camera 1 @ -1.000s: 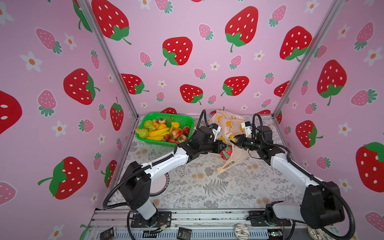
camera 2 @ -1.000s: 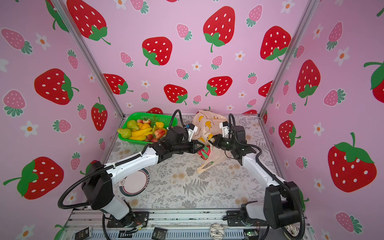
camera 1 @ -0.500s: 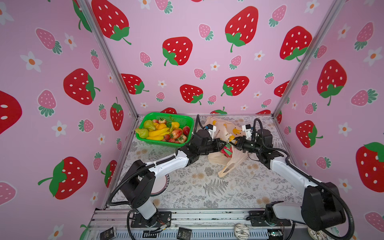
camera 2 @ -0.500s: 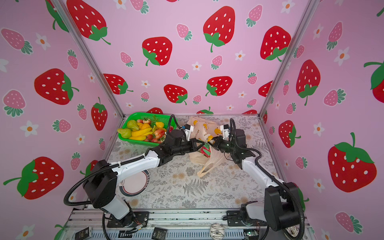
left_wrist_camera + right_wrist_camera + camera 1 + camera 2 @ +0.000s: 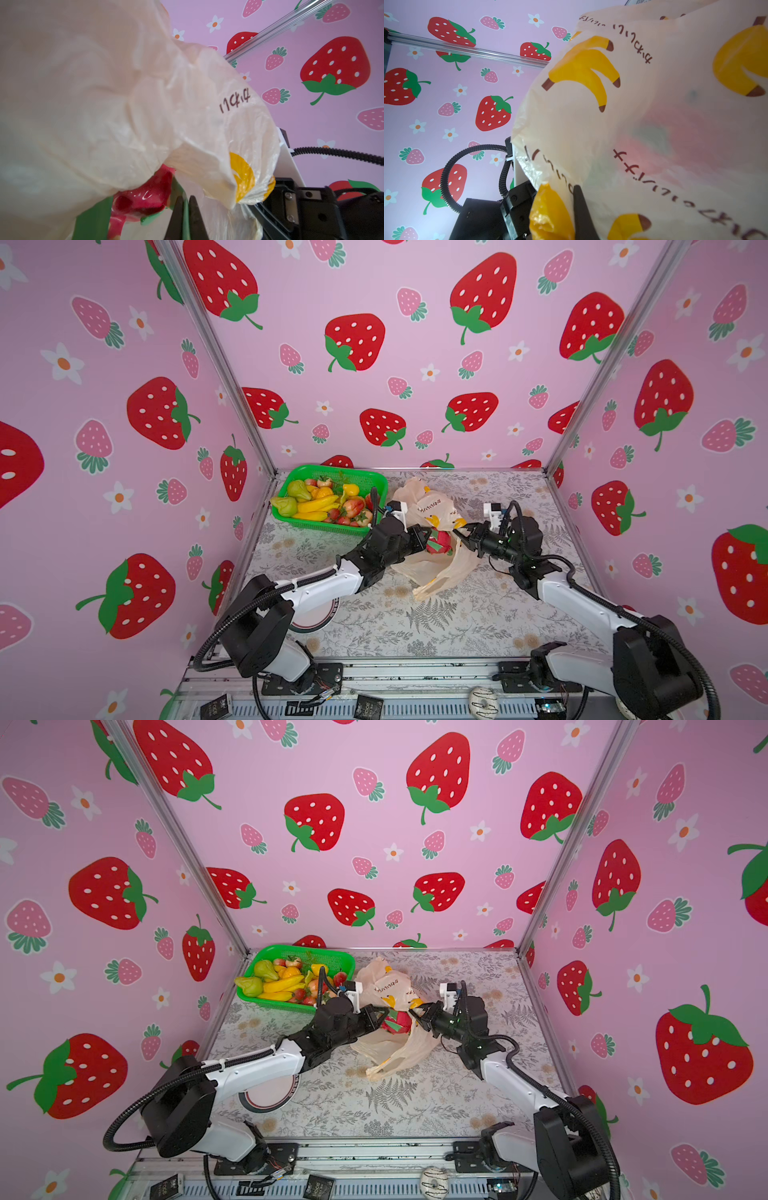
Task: Place the fake fruits into the plastic bag and tie a complex knot
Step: 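Lower the dragon fruit into the bag and open the left gripper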
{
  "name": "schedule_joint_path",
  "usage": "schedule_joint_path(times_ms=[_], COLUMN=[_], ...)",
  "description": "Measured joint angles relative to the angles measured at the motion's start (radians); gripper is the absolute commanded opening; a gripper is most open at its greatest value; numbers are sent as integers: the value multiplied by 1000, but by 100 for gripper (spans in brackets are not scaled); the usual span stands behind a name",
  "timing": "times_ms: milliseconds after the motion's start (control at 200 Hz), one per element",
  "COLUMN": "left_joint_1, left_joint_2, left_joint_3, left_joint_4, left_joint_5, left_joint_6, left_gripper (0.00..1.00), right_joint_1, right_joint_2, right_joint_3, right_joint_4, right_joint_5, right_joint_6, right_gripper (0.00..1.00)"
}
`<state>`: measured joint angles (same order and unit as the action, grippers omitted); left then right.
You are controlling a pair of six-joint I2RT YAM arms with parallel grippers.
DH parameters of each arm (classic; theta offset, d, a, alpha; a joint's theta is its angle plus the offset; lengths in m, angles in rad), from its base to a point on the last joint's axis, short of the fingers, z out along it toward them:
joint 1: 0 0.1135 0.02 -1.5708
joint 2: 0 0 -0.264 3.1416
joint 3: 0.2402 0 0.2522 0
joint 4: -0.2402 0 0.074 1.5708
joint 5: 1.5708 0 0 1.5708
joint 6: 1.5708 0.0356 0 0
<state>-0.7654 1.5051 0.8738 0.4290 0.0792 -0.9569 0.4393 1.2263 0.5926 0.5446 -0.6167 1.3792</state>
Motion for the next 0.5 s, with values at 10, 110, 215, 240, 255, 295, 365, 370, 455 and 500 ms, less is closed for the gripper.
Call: schedule_joint_path(times_ms=[10,110,215,240,255,295,365,370,455,500], left_joint_1=[-2,-12,-16,-16,-16,-16,-14,-14,-14,-14], left_joint_2=[2,51,134,150,157,178,203,204,210,208], left_joint_3=[0,0,2,3,3,8,10,11,14,14], left_joint_4=[3,70,119,124,134,140,150,151,148,142], left_joint_5=[0,13,45,52,54,64,79,80,107,119], left_joint_6=[-2,-12,-18,-18,-19,-19,-15,-16,-7,8], left_gripper=[0,0,0,3,4,10,16,17,25,29], right_joint_1=[1,6,9,9,9,9,9,8,8,5], right_joint_2=[2,19,27,29,30,34,38,39,43,46], right_joint_3=[-1,-2,-2,-2,-2,-2,-2,-2,-2,-2], right_joint_4=[6,50,73,77,79,84,89,89,93,96], right_joint_5=[1,8,15,16,16,18,19,19,21,21], right_joint_6=[6,39,56,59,61,63,63,63,63,62], right_gripper=[7,7,7,7,7,7,7,7,7,7])
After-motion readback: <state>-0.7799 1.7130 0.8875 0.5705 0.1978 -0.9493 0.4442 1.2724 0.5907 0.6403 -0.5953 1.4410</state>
